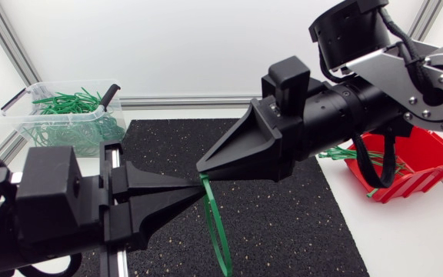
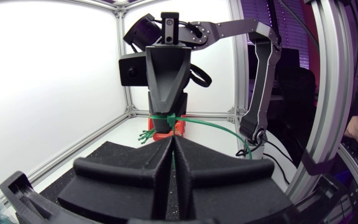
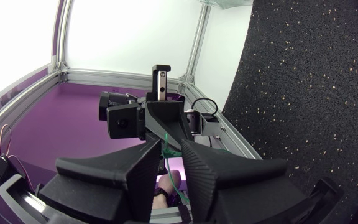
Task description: Take a green cable tie from the red box, thread the tail through the head to close it, then place it in the transparent bin on the left.
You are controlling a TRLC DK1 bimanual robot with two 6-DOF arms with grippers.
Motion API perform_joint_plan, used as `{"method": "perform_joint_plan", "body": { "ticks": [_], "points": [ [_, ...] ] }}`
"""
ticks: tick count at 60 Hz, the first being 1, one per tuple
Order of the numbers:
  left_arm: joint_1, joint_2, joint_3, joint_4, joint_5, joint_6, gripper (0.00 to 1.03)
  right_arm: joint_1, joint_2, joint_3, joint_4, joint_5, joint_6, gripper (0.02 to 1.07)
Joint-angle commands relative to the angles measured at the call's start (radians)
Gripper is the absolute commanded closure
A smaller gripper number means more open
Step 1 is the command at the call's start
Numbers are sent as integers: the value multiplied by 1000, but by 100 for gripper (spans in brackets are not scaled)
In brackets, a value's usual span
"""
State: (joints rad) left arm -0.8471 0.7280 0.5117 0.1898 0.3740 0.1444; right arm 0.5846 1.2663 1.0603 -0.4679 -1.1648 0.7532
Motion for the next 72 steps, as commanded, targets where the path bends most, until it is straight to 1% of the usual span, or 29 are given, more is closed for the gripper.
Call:
{"method": "perform_joint_plan", "body": {
  "ticks": [1, 4, 7, 9, 12, 19, 24, 33, 37, 40, 53, 62, 64, 69, 72],
  "points": [
    [-30, 11, 19, -1, -26, 53, 99, -9, -15, -3, -21, -13, -51, 77],
    [-53, 13, 16, -4, -50, 72, 99, -9, -16, -3, -28, -18, -58, 78],
    [-75, 16, 13, -4, -73, 83, 99, -9, -18, -5, -28, -18, -68, 81],
    [-86, 19, 11, -4, -89, 93, 99, -11, -19, -6, -28, -18, -68, 83],
    [-95, 21, 11, -4, -99, 98, 99, -12, -22, -6, -32, -18, -74, 83],
    [-104, 24, 13, -4, -119, 113, 99, -11, -30, -11, -54, -18, -87, 83],
    [-107, 25, 16, -6, -130, 123, 99, -16, -35, -16, -63, -18, -104, 89],
    [-109, 25, 22, -13, -139, 126, 99, -19, -39, -19, -97, -18, -132, 90],
    [-110, 27, 22, -13, -144, 127, 99, -19, -39, -19, -107, -18, -150, 98],
    [-118, 27, 22, -13, -149, 127, 99, -23, -42, -20, -107, -18, -155, 101],
    [-139, 28, 24, -15, -170, 138, 99, -26, -48, -14, -132, -12, -172, 101],
    [-234, 28, 21, -24, -245, 155, 99, -43, -5, 18, -130, 34, -173, 101],
    [-267, 28, 22, -26, -268, 158, 99, -46, 19, 29, -126, 42, -176, 101],
    [-302, 30, 30, -30, -293, 159, 99, -55, 67, 41, -109, 60, -176, 101],
    [-311, 33, 33, -32, -302, 158, 99, -58, 88, 46, -106, 60, -180, 101]
  ]
}}
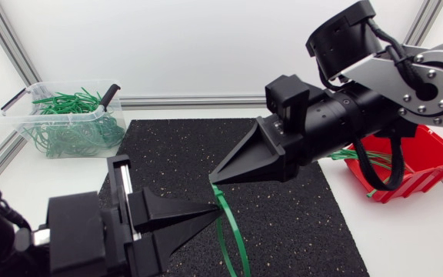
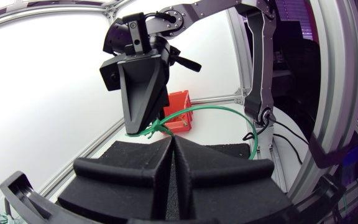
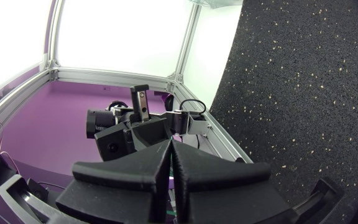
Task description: Take a green cable tie from the red box, thread the tail through the head to close it, then place it in the transparent bin on the left.
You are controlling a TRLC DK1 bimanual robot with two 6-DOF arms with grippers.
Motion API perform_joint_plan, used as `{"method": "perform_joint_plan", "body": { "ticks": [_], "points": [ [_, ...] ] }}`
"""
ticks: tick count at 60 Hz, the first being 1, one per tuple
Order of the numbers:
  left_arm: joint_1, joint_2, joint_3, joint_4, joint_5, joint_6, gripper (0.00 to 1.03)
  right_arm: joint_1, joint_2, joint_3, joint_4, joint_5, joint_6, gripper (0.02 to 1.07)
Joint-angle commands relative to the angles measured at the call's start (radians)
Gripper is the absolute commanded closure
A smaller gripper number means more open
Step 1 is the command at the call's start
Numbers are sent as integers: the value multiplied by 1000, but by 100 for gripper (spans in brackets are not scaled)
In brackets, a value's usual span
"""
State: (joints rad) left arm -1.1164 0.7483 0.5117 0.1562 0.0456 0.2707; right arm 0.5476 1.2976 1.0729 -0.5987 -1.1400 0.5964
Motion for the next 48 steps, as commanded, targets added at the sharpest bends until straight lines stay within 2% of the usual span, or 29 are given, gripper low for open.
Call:
{"method": "perform_joint_plan", "body": {
  "ticks": [1, 27, 39, 41, 48],
  "points": [
    [-43, 13, 33, 3, 22, 32, 99, -21, 60, 33, 25, 36, -26, 101],
    [-74, 10, 28, -1, 10, 30, 99, -58, 98, 12, 45, 56, -46, 101],
    [-25, 14, 14, -9, 5, 28, 99, -38, 22, -28, 51, 72, -76, 101],
    [0, 8, 11, -17, 4, 27, 99, -38, -6, -48, 74, 98, -87, 97],
    [130, 5, -4, -26, 8, 16, 99, -44, -77, -122, 160, 200, -113, 57]
  ]
}}
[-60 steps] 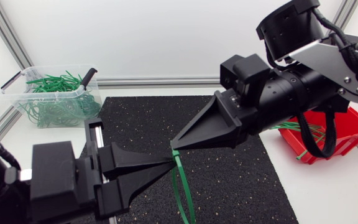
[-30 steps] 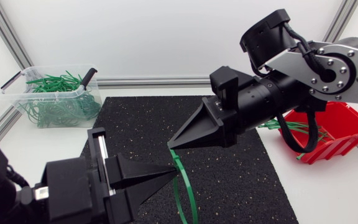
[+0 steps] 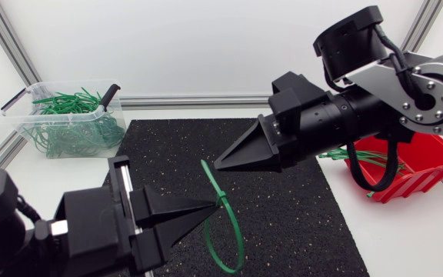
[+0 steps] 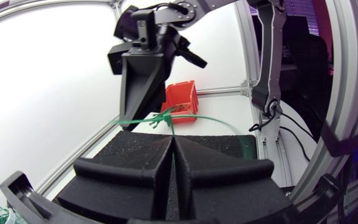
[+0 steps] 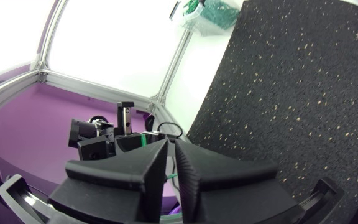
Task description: Take a green cable tie from the red box, thread the tail through the head to close it, then place it in the transparent bin on the left.
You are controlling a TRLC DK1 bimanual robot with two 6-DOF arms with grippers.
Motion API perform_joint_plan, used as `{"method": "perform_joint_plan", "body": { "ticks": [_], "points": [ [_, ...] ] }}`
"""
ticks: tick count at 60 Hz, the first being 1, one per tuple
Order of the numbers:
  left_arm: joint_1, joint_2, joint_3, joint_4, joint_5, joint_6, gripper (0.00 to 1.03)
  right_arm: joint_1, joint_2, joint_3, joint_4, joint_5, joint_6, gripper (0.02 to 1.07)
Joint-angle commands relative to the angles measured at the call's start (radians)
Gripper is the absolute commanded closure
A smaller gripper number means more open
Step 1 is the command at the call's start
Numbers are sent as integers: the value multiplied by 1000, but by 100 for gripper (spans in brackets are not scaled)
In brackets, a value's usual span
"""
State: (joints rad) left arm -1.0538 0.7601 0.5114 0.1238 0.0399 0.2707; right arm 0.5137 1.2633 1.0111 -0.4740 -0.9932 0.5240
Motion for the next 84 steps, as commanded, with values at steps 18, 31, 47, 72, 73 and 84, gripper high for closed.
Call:
{"method": "perform_joint_plan", "body": {
  "ticks": [18, 31, 47, 72, 73, 84],
  "points": [
    [406, 38, -93, 157, 48, 22, 99, -9, -99, -155, 103, 228, -127, 6],
    [643, 56, -93, 274, 46, 18, 99, -6, -130, -193, 143, 314, -131, 6],
    [1019, 277, 73, 438, 17, -44, 98, -6, -165, -224, 192, 406, -163, 6],
    [1281, 805, 536, 425, -160, -162, 93, 25, -254, -278, 212, 513, -225, 6],
    [1284, 823, 549, 421, -166, -162, 93, 26, -255, -278, 210, 515, -225, 6],
    [1275, 944, 667, 209, -190, -162, 67, 34, -295, -292, 192, 527, -232, 6]
  ]
}}
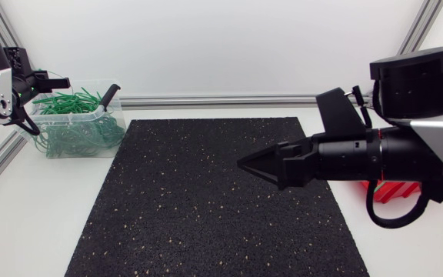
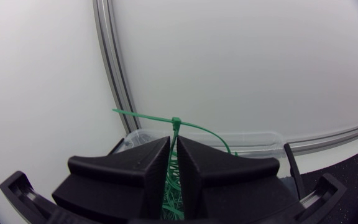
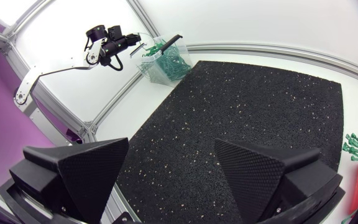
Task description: Take a green cable tie from the red box, thread the tail through the head to close it, then place it in the transparent bin on the left.
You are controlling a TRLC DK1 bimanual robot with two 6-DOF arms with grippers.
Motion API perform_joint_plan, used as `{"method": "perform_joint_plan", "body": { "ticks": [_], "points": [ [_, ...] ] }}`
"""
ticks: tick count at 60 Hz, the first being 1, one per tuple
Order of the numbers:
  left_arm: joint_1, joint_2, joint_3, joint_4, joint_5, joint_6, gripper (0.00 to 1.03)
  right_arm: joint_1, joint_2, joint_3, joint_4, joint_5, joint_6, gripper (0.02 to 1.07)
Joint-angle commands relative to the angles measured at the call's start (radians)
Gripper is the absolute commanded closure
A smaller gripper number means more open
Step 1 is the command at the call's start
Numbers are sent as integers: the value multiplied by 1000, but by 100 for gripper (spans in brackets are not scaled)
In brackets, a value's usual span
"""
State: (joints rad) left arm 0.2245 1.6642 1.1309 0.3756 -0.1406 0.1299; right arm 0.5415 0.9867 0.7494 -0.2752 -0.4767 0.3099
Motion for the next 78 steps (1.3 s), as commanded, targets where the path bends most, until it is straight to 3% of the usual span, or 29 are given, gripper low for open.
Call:
{"method": "perform_joint_plan", "body": {
  "ticks": [1, 6, 9, 21, 33, 43, 66, 78],
  "points": [
    [-4, 39, 46, -47, -10, -21, 62, 6, -20, -32, -7, 12, -22, 6],
    [-14, 25, 43, -121, -10, -19, 19, 2, -22, -38, -12, 52, -60, 6],
    [-20, 0, 27, -136, -10, -21, 5, -5, -23, -42, -12, 85, -97, 6],
    [-60, -141, -86, -173, -17, -23, 4, -107, -62, -50, -9, 181, -198, 6],
    [-94, -297, -232, -184, -17, -23, 4, -279, -103, -78, 10, 204, -301, 6],
    [-125, -422, -359, -176, -17, -26, 4, -356, -181, -142, 56, 297, -382, 6],
    [-143, -689, -594, -168, -16, -29, 4, -571, -402, -329, 143, 308, -483, 6],
    [-162, -905, -741, -168, 1, -23, 4, -614, -518, -418, 162, 317, -486, 6]
  ]
}}
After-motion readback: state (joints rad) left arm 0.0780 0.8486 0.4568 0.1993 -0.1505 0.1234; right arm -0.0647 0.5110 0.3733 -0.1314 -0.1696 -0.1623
